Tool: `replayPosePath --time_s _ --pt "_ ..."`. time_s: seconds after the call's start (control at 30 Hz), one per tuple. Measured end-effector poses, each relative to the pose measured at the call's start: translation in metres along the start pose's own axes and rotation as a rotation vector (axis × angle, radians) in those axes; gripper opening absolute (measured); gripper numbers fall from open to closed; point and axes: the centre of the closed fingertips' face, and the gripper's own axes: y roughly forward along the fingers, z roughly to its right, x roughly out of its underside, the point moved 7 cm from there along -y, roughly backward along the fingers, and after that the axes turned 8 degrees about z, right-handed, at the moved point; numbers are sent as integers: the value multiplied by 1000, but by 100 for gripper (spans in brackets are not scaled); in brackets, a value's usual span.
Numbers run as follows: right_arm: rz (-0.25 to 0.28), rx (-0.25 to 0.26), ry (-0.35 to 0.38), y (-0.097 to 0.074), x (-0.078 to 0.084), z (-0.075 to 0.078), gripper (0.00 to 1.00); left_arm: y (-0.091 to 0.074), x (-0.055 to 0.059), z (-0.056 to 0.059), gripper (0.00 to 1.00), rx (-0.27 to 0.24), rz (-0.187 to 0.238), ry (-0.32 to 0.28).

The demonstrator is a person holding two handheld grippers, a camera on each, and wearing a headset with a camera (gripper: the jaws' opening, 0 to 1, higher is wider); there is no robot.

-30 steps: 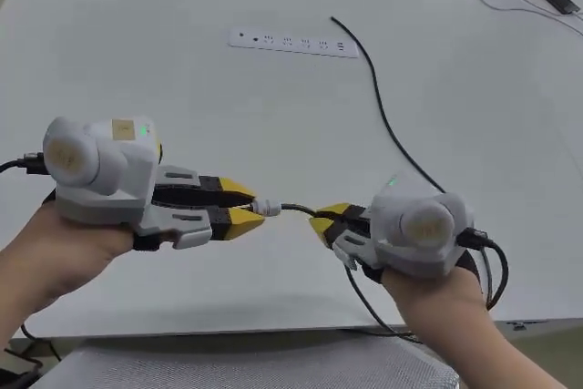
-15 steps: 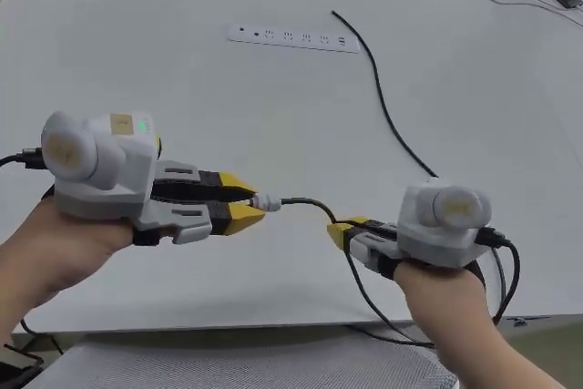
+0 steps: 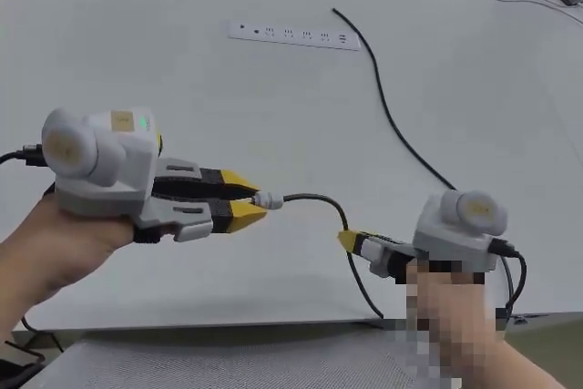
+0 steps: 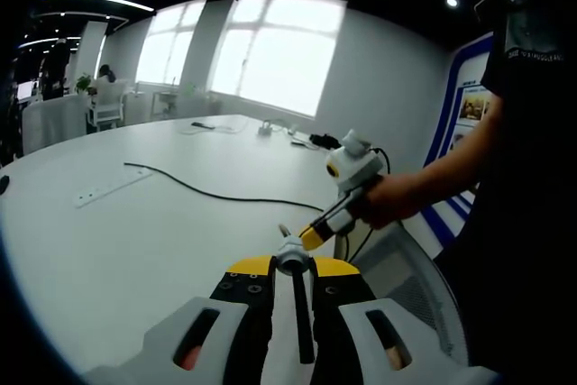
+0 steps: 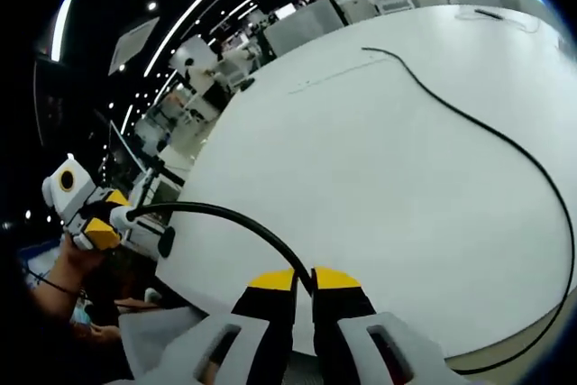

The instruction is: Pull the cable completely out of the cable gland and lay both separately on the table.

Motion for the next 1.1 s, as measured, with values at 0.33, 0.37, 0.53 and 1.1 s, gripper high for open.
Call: replayPosePath --time_s 0.33,0.37,0.53,1.1 --pt "8 -21 -48 -1 0 0 2 -1 0 -1 15 -4 -1 -19" --pt "0 -28 -58 -2 0 0 2 -1 0 -1 15 -4 -1 -20" --pt "-1 -20 -123 -2 0 -1 2 -1 -1 -1 15 -3 1 -18" --pt "-10 -52 -459 -13 -14 -18 15 -1 -2 0 15 -7 4 -30"
